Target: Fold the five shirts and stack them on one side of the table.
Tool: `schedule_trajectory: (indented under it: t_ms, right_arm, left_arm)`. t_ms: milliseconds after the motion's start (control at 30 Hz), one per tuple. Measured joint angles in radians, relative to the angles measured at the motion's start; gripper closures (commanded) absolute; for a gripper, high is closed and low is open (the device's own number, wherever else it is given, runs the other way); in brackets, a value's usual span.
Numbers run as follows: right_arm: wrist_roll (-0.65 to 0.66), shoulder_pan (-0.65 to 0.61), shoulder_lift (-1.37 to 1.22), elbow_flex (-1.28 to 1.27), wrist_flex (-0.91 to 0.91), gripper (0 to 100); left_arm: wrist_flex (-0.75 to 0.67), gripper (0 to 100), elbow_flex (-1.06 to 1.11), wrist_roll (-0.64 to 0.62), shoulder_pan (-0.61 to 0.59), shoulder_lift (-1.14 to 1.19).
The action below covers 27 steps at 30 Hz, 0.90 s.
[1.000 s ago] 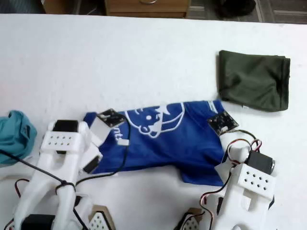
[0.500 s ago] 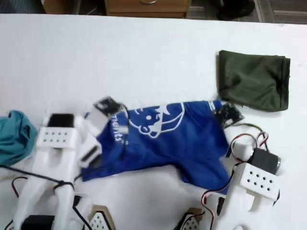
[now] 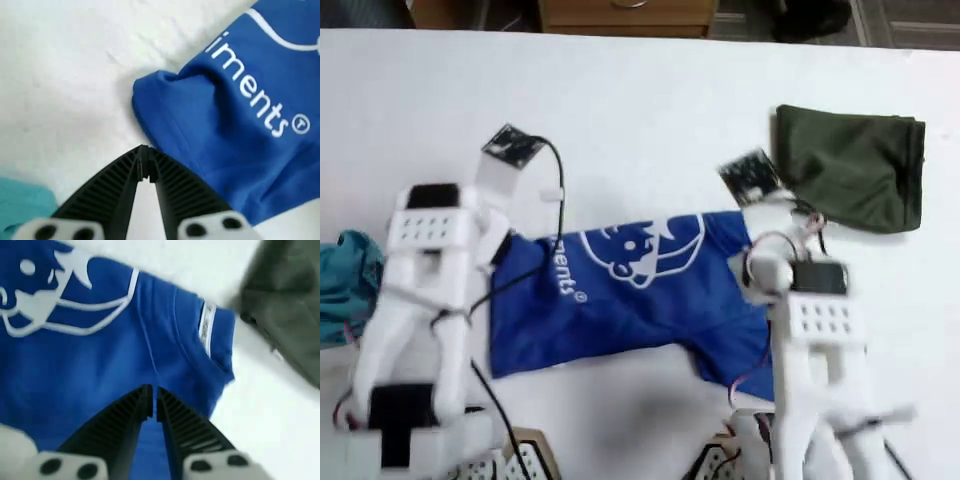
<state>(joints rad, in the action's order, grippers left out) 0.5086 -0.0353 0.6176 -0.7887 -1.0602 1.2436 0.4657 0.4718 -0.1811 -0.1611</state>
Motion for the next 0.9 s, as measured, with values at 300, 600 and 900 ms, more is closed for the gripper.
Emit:
schedule_trajectory:
  t_ms: [300,600,900]
  right_arm:
    - [-0.020,-0.032,-0.532,0.308,0.052,97.6]
    - [-0.018,-0.032,-0.842,0.485,0.052,97.6]
    - [-0.018,-0.038,-1.077,0.740,0.046,97.6]
  left_arm:
    - [-0.009,97,-0.152,-0.109,0.149,0.258]
    - [-0.107,97,-0.204,-0.117,0.075,0.457]
    - [0.006,97,-0.588,-0.117,-0.043,0.730]
